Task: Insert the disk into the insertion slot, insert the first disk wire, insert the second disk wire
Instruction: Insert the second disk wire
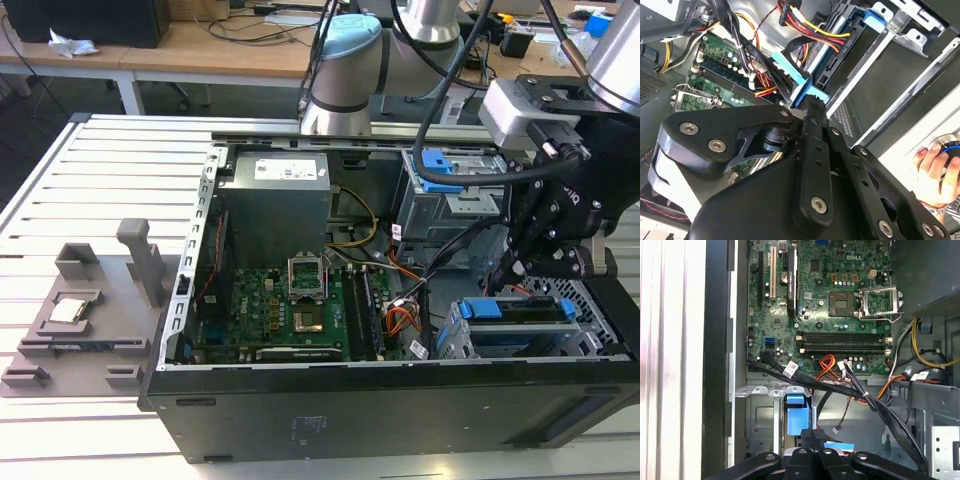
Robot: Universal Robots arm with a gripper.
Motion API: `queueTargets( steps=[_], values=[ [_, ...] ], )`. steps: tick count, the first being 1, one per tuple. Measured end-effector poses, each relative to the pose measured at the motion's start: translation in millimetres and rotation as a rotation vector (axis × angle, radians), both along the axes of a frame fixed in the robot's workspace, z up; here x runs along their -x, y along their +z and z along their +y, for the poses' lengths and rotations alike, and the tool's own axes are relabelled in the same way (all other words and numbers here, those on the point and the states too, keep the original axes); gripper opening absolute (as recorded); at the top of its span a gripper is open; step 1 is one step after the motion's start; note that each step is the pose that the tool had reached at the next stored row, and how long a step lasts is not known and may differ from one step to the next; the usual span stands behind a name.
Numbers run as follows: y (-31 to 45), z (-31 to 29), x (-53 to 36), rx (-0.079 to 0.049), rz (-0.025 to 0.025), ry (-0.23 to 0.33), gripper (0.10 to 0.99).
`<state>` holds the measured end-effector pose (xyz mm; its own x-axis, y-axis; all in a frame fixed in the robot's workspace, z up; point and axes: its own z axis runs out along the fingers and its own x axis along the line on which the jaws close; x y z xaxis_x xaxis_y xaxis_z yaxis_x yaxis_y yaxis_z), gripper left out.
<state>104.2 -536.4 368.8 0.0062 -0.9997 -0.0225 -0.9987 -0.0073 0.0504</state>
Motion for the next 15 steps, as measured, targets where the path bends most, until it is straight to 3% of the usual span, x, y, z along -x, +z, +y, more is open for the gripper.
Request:
queueTargets(
  steps=[6, 10, 13, 15],
  values=[
    [-3.4, 6.7, 0.2, 0.000, 0.0000, 0.000, 0.106],
    [-10.1, 11.1, -0.9, 0.000, 0.0002, 0.000, 0.106],
    [-11.0, 16.0, -2.1, 0.000, 0.0002, 0.000, 0.106],
    [-11.0, 16.2, -2.2, 0.000, 0.0002, 0.000, 0.106]
  ],
)
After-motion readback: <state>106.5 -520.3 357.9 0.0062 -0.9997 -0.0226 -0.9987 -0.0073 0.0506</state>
